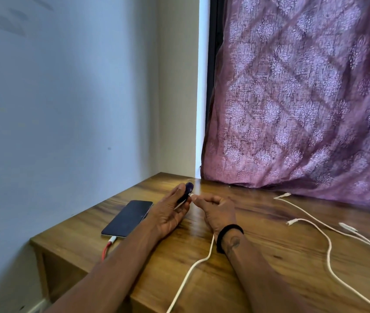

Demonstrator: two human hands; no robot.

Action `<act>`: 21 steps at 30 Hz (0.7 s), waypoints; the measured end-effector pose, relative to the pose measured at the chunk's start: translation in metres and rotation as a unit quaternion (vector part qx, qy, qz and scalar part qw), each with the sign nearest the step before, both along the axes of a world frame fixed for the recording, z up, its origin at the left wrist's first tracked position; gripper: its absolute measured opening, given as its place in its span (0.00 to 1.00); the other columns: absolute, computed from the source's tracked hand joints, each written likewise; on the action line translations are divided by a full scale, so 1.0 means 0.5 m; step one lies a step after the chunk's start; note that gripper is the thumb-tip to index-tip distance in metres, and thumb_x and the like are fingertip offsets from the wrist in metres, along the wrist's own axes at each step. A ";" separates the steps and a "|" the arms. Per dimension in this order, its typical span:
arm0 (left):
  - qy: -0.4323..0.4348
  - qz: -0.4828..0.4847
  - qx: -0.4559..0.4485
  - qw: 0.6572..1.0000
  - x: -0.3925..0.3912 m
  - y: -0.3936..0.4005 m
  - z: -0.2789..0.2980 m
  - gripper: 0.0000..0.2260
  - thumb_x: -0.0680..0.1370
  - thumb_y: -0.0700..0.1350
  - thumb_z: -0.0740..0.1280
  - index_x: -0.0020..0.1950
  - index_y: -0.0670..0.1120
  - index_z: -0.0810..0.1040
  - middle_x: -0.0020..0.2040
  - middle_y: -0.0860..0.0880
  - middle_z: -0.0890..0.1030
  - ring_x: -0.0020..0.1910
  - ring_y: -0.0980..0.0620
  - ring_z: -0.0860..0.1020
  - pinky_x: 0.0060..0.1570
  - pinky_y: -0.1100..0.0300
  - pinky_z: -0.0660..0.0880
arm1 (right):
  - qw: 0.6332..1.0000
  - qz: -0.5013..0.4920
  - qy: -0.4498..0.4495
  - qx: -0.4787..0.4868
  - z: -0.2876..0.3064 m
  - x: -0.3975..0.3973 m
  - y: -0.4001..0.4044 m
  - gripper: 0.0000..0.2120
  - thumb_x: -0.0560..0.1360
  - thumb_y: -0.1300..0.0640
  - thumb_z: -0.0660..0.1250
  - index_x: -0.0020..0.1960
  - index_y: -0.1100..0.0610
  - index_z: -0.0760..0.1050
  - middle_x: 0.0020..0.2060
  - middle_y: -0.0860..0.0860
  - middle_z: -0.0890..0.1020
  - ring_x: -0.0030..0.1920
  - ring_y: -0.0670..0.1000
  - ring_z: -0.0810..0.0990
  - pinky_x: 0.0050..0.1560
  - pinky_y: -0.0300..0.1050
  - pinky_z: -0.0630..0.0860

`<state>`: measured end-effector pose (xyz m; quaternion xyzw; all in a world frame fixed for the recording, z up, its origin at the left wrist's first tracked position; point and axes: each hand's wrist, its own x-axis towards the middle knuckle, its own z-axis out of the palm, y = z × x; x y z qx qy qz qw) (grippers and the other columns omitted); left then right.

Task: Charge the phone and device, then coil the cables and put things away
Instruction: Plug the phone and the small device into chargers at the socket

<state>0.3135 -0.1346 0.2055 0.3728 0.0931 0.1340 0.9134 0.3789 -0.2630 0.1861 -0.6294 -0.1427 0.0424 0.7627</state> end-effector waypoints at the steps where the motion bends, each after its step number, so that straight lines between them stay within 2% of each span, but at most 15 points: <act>1: 0.001 0.001 0.004 1.000 0.000 0.002 0.000 0.09 0.75 0.41 0.74 0.54 0.41 0.85 0.50 0.41 0.86 0.49 0.47 0.82 0.49 0.56 0.81 | 1.000 0.002 0.000 -0.002 0.001 0.000 0.000 0.10 0.67 0.53 0.84 0.42 0.57 0.86 0.33 0.49 0.85 0.22 0.39 0.73 0.33 0.41 0.70; 4: 0.004 0.002 0.008 1.000 0.000 0.004 0.000 0.09 0.75 0.40 0.75 0.54 0.41 0.85 0.53 0.40 0.85 0.49 0.47 0.82 0.47 0.56 0.81 | 1.000 0.007 0.000 -0.007 0.002 -0.001 0.000 0.10 0.68 0.53 0.84 0.44 0.57 0.87 0.37 0.53 0.87 0.24 0.39 0.74 0.34 0.41 0.71; 9: -0.004 -0.001 0.009 1.000 0.006 0.006 -0.004 0.13 0.74 0.39 0.75 0.58 0.42 0.84 0.58 0.39 0.84 0.48 0.47 0.84 0.43 0.58 0.83 | 1.000 0.002 -0.018 0.002 0.006 -0.010 -0.002 0.08 0.69 0.57 0.83 0.43 0.58 0.86 0.40 0.53 0.88 0.37 0.47 0.82 0.44 0.44 0.80; 12: -0.008 0.010 0.017 1.000 0.010 0.008 -0.006 0.16 0.75 0.37 0.75 0.62 0.43 0.83 0.58 0.39 0.84 0.49 0.46 0.84 0.52 0.56 0.82 | 1.000 -0.008 -0.023 -0.002 0.006 -0.012 0.002 0.08 0.69 0.57 0.83 0.43 0.58 0.86 0.42 0.55 0.89 0.44 0.50 0.85 0.53 0.48 0.82; 15: -0.011 0.018 0.024 0.999 0.012 0.010 -0.009 0.17 0.74 0.36 0.75 0.63 0.44 0.83 0.58 0.39 0.85 0.51 0.45 0.84 0.60 0.52 0.79 | 0.999 -0.020 -0.024 -0.012 0.005 -0.015 0.004 0.07 0.69 0.56 0.83 0.42 0.57 0.86 0.42 0.54 0.89 0.47 0.52 0.86 0.55 0.48 0.83; 18: -0.020 0.020 0.032 0.999 0.013 0.013 -0.012 0.19 0.73 0.37 0.75 0.64 0.46 0.82 0.57 0.40 0.84 0.53 0.44 0.83 0.59 0.52 0.80 | 0.999 -0.037 -0.029 -0.021 0.005 -0.020 0.008 0.08 0.68 0.56 0.84 0.41 0.57 0.87 0.41 0.53 0.89 0.49 0.54 0.87 0.56 0.49 0.83; 21: -0.033 0.026 0.064 0.997 0.014 0.012 -0.015 0.22 0.73 0.36 0.76 0.66 0.47 0.81 0.60 0.41 0.82 0.53 0.45 0.83 0.58 0.53 0.80 | 0.996 -0.065 -0.036 -0.054 0.005 -0.027 0.011 0.08 0.69 0.53 0.83 0.40 0.55 0.87 0.39 0.49 0.89 0.47 0.51 0.87 0.54 0.48 0.83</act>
